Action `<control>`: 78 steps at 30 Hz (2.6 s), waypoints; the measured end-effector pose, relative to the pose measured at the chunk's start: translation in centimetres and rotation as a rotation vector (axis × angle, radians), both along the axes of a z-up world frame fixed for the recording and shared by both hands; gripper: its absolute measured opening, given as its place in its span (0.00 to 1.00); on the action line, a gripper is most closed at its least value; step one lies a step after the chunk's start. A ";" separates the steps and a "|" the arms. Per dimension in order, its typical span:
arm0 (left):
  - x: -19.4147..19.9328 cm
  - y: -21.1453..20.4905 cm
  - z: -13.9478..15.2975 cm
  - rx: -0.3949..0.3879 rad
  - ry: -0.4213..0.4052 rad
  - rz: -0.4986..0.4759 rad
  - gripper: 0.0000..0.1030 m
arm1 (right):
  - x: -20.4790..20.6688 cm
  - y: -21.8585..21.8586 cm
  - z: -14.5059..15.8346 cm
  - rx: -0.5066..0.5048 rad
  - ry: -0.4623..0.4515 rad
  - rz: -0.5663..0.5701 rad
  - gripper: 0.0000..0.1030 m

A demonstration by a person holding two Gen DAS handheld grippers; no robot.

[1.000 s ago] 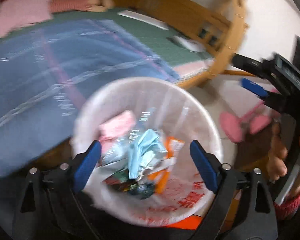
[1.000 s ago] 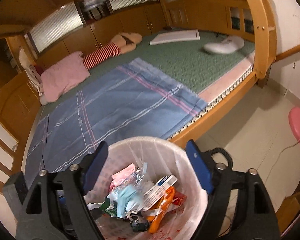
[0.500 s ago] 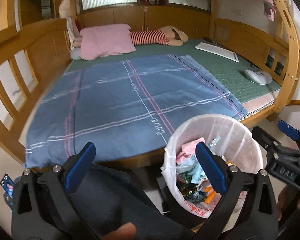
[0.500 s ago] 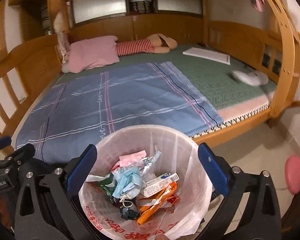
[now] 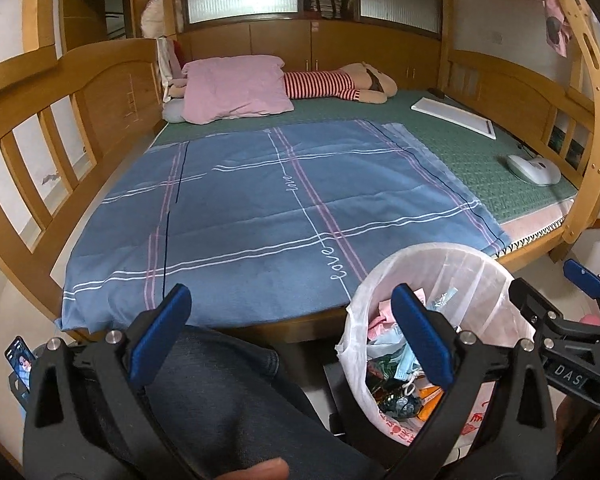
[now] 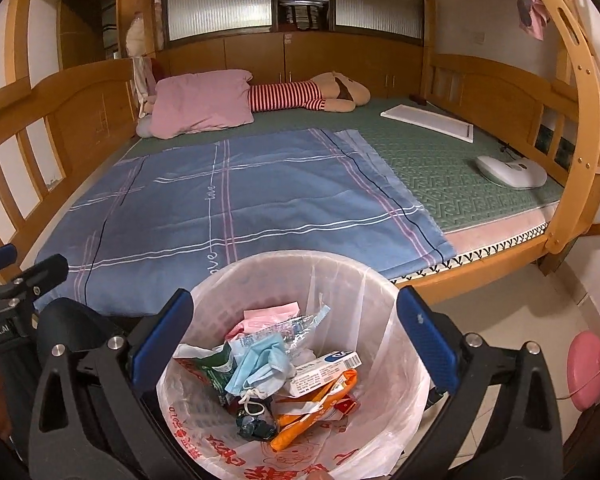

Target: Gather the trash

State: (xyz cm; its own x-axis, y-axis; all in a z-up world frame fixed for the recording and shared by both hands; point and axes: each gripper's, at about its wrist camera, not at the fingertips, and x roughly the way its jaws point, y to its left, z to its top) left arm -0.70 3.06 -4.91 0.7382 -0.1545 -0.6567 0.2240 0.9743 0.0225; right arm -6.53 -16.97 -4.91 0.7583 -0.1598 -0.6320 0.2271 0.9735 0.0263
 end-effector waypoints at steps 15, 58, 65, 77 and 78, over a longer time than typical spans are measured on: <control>0.0 1.4 0.1 -0.029 -0.007 0.031 0.97 | 0.9 0.6 0.1 0.001 0.009 0.009 0.96; -0.3 0.8 -0.5 -0.027 0.012 0.016 0.97 | 1.3 -0.3 -0.8 0.038 0.027 0.011 0.96; -0.2 0.7 -0.8 -0.028 0.018 0.010 0.97 | 1.4 -0.4 -0.9 0.035 0.027 0.017 0.96; -0.1 0.7 -0.8 -0.029 0.024 0.010 0.97 | 1.7 -1.1 -1.1 0.043 0.034 0.025 0.96; -0.1 0.8 -0.8 -0.028 0.026 0.009 0.97 | 1.7 -1.1 -1.1 0.043 0.034 0.027 0.96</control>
